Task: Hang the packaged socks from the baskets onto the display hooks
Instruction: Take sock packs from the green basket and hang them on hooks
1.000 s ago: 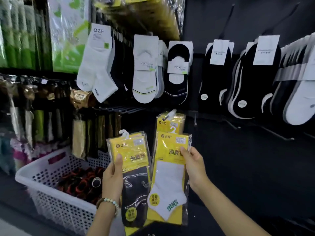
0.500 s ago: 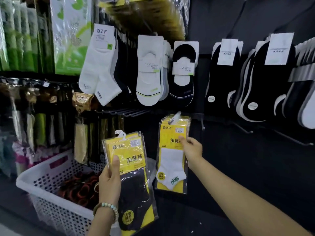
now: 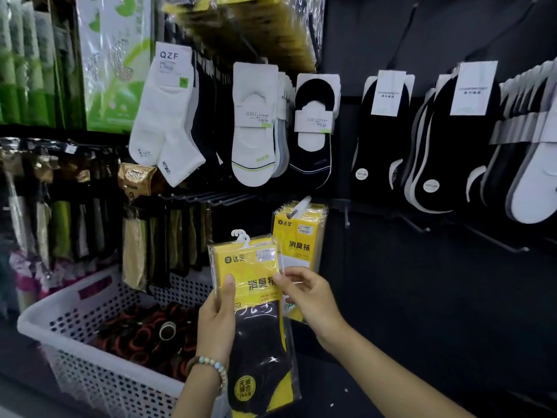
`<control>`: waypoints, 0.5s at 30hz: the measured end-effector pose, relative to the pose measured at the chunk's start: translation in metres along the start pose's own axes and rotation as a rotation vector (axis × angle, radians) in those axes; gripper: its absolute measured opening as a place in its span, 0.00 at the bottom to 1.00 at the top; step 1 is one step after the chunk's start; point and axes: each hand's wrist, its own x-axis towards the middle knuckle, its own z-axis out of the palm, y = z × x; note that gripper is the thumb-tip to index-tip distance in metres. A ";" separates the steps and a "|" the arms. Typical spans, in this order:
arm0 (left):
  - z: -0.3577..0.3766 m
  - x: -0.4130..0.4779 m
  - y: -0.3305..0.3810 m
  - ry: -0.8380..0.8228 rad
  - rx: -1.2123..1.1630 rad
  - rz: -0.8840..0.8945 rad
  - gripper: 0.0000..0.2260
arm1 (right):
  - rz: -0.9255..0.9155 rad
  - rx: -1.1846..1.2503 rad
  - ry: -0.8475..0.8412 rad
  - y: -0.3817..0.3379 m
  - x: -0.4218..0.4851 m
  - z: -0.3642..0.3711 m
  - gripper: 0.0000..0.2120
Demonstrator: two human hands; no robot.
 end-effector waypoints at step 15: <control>-0.006 0.002 0.007 0.017 0.117 0.005 0.12 | 0.115 0.197 0.131 0.009 -0.004 -0.031 0.09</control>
